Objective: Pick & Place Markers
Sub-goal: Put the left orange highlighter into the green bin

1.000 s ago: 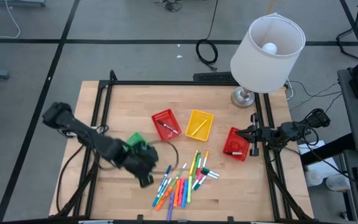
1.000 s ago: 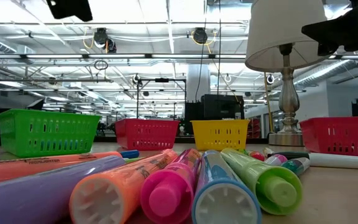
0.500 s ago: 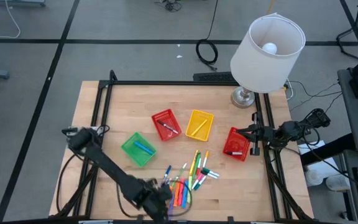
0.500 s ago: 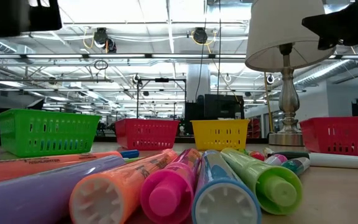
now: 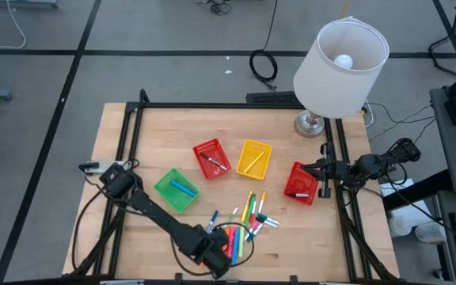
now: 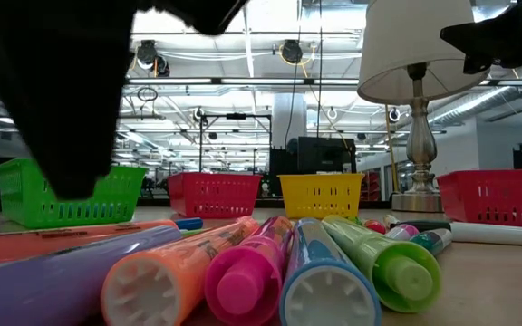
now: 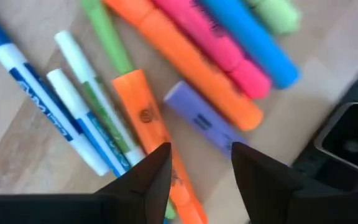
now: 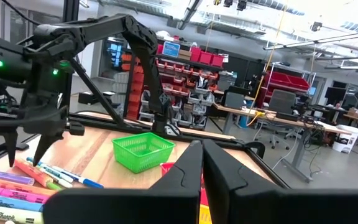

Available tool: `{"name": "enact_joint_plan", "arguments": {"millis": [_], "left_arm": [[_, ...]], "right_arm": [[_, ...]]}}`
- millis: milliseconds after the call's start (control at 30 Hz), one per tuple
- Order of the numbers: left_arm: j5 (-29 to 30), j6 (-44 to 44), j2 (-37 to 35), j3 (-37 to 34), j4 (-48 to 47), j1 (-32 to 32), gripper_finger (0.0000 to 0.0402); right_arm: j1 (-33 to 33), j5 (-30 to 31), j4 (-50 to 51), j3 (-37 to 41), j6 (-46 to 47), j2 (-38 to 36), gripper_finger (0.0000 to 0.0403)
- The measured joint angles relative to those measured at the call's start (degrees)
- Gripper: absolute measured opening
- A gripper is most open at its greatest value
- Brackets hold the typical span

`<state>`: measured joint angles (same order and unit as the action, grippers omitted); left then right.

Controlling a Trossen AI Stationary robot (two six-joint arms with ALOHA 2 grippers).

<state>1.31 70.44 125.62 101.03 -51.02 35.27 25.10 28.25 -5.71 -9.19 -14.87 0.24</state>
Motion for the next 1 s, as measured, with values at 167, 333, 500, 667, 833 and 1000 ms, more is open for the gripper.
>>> {"name": "enact_joint_plan", "arguments": {"millis": [167, 333, 500, 667, 833, 1000], "left_arm": [[-4.8, -1.8, 1.5, 0.1, 1.4, 0.1, 0.0164], [-5.0, -1.3, 2.1, -0.1, 0.5, 0.0, 0.0145], [-4.4, -1.5, 2.0, 0.0, -0.1, 0.1, 0.0130], [-4.1, -2.5, 2.6, 0.0, 0.2, 0.1, 0.0120], [-4.8, -3.6, 2.4, 0.5, 2.0, 0.1, 0.0120], [-7.3, -6.8, 2.3, 4.8, -2.5, -0.3, 0.0120]], "right_arm": [[0.0, 0.0, -0.1, 0.0, -0.9, 0.0, 0.0000], [0.0, 0.0, -0.1, 0.0, -1.3, 0.0, 0.0000], [0.0, 0.0, -0.1, 0.0, -1.1, 0.0, 0.0000], [0.0, 0.0, -0.1, 0.0, -0.6, 0.0, 0.0000], [0.0, 0.0, -0.1, 0.0, 0.2, 0.0, 0.0000], [0.0, 0.0, -0.1, 0.0, 0.5, 0.0, 0.0000]]}}
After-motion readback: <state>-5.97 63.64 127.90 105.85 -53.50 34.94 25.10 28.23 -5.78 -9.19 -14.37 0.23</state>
